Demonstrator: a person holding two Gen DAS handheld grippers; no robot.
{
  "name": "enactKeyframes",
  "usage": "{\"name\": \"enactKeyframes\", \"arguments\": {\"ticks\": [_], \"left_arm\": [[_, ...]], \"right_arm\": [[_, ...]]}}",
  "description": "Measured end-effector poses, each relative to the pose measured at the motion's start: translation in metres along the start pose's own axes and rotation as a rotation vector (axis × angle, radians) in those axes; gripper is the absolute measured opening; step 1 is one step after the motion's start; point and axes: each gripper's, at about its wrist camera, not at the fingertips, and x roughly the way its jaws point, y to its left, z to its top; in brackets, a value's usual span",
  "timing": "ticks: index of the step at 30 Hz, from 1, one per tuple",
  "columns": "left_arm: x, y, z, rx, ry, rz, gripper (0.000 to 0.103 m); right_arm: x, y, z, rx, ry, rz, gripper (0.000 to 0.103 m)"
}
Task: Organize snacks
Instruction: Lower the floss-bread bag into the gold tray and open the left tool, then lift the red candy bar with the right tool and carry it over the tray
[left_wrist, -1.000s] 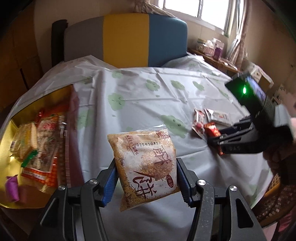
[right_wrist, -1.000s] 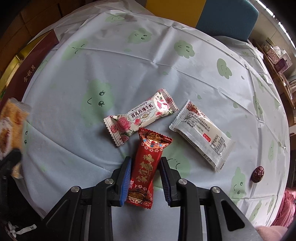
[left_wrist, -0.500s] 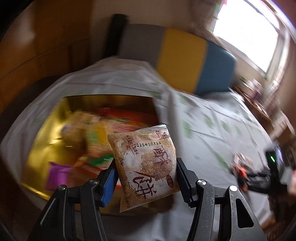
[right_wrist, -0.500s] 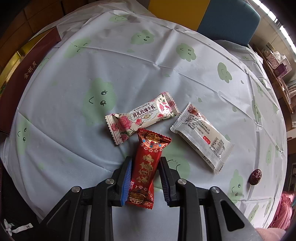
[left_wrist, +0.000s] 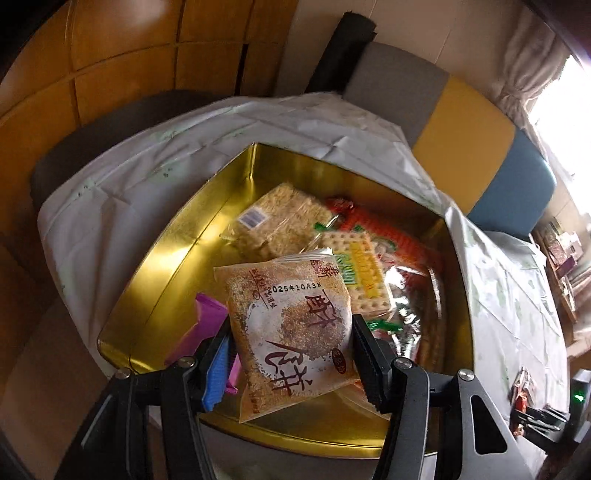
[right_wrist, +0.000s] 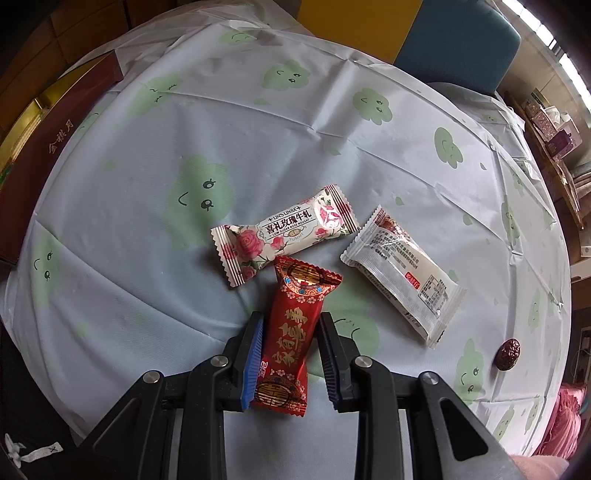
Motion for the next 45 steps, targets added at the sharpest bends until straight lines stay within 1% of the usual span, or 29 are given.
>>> {"name": "enactKeyframes", "arguments": {"ticks": [1,3,4,6,8,11,20,30,38,45], "left_arm": [[0.004,0.002,-0.002,-0.001,0.015,0.015,0.06],[0.005,0.002,-0.004,0.001,0.008,0.041,0.061],[0.007,0.002,-0.004,0.01,0.007,0.06,0.063],[0.007,0.001,-0.006,0.02,0.005,0.074,0.063],[0.002,-0.003,-0.008,0.045,-0.019,0.081,0.063],[-0.007,-0.014,-0.011,0.104,-0.067,0.116,0.063],[-0.024,-0.036,-0.014,0.176,-0.123,0.097,0.063],[-0.036,-0.052,-0.021,0.233,-0.147,0.073,0.063],[-0.038,-0.051,-0.026,0.232,-0.141,0.06,0.063],[-0.036,-0.042,-0.027,0.205,-0.128,0.064,0.063]], "right_arm": [[0.0,0.0,0.0,0.0,0.0,0.0,0.029],[0.0,0.0,0.0,0.001,0.0,0.001,0.029],[0.0,0.0,0.0,0.001,0.0,0.001,0.029],[0.0,0.0,0.0,0.001,0.0,0.001,0.029],[0.0,-0.001,0.0,0.002,0.0,0.002,0.029],[0.0,-0.001,0.0,0.001,-0.001,0.0,0.029],[0.0,-0.001,0.0,-0.002,-0.001,-0.002,0.029],[0.0,0.001,0.0,-0.006,-0.004,-0.01,0.029],[0.0,0.007,-0.002,-0.021,-0.009,-0.025,0.025],[0.001,0.01,-0.003,-0.021,-0.011,-0.037,0.024]]}}
